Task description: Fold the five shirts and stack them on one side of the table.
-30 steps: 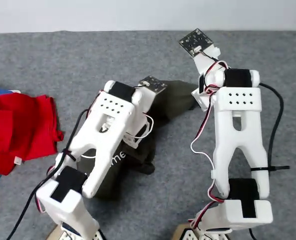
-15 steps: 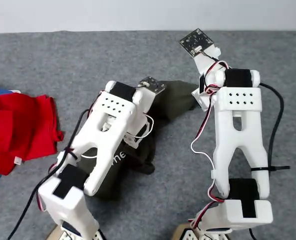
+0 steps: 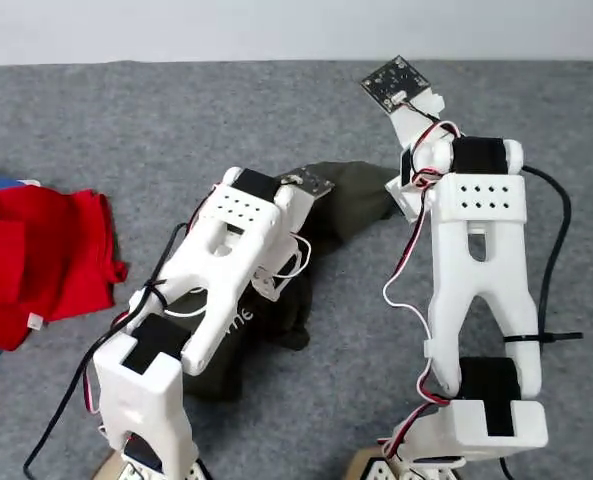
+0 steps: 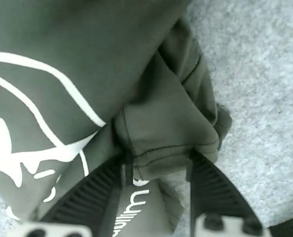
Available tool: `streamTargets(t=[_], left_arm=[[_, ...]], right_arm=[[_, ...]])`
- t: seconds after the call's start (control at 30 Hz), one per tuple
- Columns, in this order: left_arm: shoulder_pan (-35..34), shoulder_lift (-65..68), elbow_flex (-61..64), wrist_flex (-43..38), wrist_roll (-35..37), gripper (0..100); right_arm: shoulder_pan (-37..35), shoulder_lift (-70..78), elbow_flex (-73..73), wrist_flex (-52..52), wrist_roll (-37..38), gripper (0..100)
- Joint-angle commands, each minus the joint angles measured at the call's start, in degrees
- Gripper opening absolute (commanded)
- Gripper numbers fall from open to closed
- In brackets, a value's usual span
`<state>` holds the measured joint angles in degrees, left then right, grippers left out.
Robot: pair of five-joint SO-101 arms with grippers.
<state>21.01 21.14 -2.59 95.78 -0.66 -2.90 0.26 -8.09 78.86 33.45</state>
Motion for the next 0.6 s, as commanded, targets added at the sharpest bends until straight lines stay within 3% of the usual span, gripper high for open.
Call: streamTargets(t=[0.0,0.23,0.57], left_arm=[[-1.5,-4.0,-2.0,-0.6,0.5,18],[-5.2,-7.5,-2.1,-0.4,0.4,18],[0.4,-1.2,-1.9,-0.4,0.3,18]], right_arm=[[0.6,-0.7,-0.2,0.4,-0.5,0.9],[0.5,-0.7,-0.2,0.4,-0.5,0.9],[0.5,-0.6,-0.2,0.4,-0.5,0.9]])
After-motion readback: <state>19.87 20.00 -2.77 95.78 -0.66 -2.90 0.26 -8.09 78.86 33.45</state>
